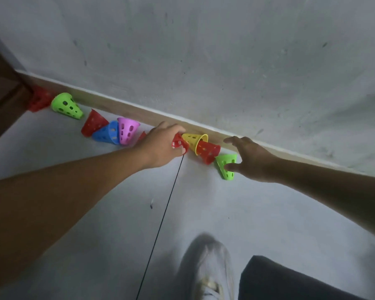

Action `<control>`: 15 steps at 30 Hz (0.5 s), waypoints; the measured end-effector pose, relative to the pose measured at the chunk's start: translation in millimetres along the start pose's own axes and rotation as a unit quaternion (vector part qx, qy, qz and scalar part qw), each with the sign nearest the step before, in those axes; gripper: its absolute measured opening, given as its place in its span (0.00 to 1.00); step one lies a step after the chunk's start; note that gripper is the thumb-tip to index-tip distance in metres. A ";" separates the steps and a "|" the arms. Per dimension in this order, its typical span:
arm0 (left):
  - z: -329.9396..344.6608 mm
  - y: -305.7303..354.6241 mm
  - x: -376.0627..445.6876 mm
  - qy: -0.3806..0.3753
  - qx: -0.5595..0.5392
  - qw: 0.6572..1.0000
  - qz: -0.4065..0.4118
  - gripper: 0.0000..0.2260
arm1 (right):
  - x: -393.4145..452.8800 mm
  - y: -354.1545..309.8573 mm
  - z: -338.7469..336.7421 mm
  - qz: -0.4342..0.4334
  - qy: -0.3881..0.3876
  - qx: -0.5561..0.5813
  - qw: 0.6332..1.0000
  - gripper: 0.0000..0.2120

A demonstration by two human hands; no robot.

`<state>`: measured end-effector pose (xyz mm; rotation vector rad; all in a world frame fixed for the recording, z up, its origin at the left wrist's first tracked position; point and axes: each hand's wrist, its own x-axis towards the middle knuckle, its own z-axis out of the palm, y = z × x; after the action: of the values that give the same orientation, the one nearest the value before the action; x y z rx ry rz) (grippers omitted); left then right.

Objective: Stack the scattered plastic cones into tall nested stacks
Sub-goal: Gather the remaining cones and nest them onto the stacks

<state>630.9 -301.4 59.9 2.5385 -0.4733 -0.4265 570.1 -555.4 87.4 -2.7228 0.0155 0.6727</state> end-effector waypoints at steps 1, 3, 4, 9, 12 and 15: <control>3.9 -1.1 8.3 -0.002 -0.002 1.000 0.005 0.22 | 7.4 3.0 5.8 0.006 0.008 0.002 1.000 0.36; 13.2 -2.9 24.4 -0.007 -0.002 1.000 0.023 0.23 | 22.4 9.7 18.4 0.012 0.023 0.012 1.000 0.37; 18.9 -4.1 32.5 -0.009 -0.004 0.999 0.033 0.23 | 28.8 12.4 24.1 0.010 0.030 0.023 0.999 0.37; 45.2 -4.4 61.6 -0.012 0.021 0.999 0.036 0.27 | 51.6 19.3 51.2 0.011 0.070 0.098 0.993 0.37; 56.3 -2.0 69.8 0.007 0.050 0.998 0.036 0.28 | 62.2 19.9 63.2 0.012 0.105 0.110 0.988 0.35; 63.6 -6.0 72.4 -0.003 0.054 0.998 0.028 0.28 | 69.9 18.8 70.7 0.000 0.138 0.114 0.984 0.34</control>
<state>672.3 -353.6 -10.0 2.6218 -0.5830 -0.3977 598.6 -545.4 -9.2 -2.5704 0.1497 0.2680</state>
